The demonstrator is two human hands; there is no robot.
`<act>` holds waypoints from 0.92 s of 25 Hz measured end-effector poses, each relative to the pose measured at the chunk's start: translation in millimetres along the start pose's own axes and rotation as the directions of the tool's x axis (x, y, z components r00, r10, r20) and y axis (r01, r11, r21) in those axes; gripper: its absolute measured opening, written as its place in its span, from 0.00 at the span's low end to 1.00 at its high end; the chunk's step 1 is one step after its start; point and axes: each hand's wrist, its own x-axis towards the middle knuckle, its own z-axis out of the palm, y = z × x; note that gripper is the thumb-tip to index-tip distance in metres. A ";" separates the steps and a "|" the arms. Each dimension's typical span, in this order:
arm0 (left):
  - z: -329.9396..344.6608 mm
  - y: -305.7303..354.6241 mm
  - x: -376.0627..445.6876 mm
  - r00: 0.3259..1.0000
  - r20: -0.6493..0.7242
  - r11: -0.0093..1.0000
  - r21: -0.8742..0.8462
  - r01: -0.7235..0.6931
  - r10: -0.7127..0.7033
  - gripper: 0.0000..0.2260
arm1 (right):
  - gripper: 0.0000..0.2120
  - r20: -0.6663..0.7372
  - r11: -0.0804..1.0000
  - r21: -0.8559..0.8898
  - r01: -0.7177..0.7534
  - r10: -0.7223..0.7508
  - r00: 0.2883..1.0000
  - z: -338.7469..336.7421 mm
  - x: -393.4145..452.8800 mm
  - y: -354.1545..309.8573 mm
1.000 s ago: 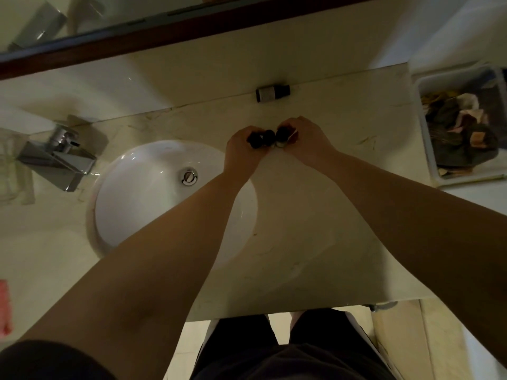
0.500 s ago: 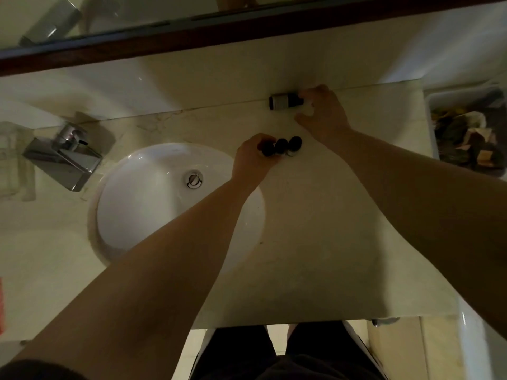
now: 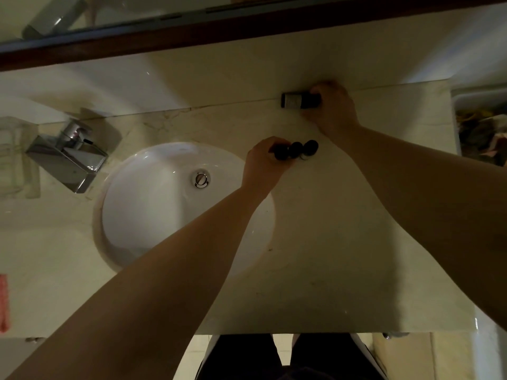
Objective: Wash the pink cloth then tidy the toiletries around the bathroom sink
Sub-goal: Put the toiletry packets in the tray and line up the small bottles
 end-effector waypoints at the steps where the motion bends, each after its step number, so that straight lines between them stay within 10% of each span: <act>1: 0.6 0.1 -0.1 1.000 0.001 1.000 -0.008 0.006 -0.006 0.12 | 0.16 -0.004 1.000 -0.024 0.006 -0.007 1.000 -0.4 -0.2 -0.4; 23: 0.5 9.2 -15.9 0.996 -0.036 0.997 0.007 0.080 -0.080 0.16 | 0.14 0.107 0.986 0.167 0.020 -0.039 0.994 -48.6 -114.5 39.4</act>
